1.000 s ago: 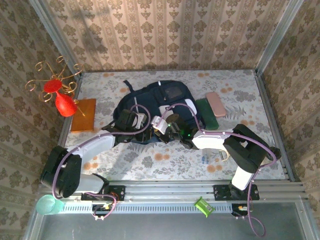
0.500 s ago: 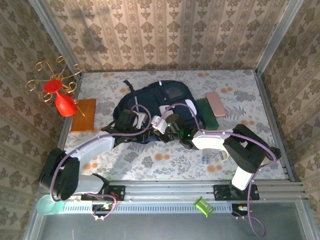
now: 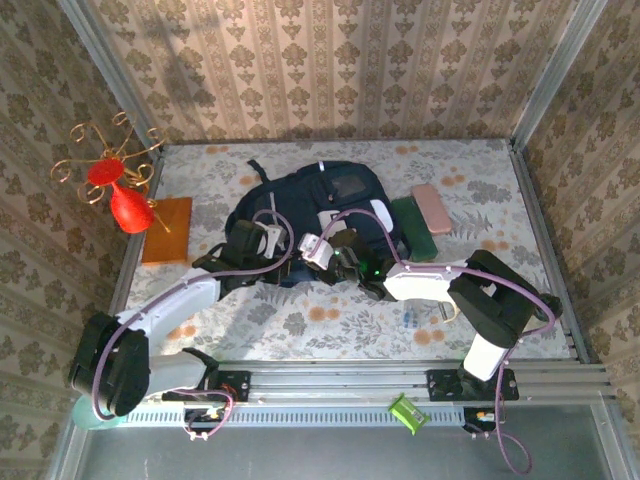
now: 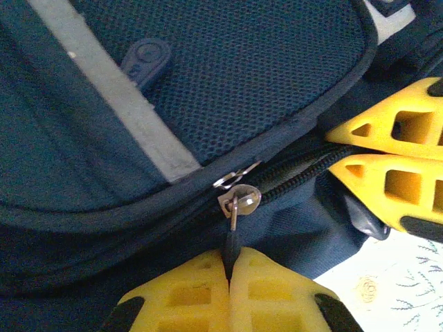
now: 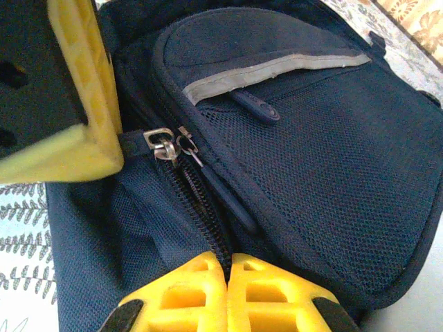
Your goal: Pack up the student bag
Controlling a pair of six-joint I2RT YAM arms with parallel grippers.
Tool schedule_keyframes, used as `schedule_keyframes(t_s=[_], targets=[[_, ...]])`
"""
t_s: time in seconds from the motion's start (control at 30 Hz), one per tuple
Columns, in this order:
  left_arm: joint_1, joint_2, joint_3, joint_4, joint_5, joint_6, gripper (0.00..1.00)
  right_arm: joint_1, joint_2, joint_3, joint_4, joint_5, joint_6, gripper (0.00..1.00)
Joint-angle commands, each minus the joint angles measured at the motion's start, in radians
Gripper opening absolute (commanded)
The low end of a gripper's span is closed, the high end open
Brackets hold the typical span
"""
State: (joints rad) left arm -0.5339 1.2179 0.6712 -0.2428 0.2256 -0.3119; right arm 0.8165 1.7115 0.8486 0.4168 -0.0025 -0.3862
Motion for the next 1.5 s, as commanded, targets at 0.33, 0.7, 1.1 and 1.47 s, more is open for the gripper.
schedule_keyframes(t_s=[0.33, 0.7, 1.1, 1.47], targets=[[0.054, -0.092, -0.038, -0.02, 0.042, -0.038, 0.0, -0.025, -0.04, 0.004, -0.154, 0.126, -0.096, 0.15], [0.028, -0.056, -0.024, 0.005, 0.054, -0.036, 0.0, -0.025, -0.233, -0.058, -0.194, -0.058, 0.254, 0.37], [-0.044, -0.068, -0.028, -0.009, -0.022, -0.006, 0.0, -0.03, -0.18, 0.119, -0.55, 0.05, 1.025, 0.54], [-0.061, -0.136, -0.045, 0.046, 0.052, -0.046, 0.0, -0.088, -0.194, 0.015, -0.492, -0.001, 1.275, 0.63]])
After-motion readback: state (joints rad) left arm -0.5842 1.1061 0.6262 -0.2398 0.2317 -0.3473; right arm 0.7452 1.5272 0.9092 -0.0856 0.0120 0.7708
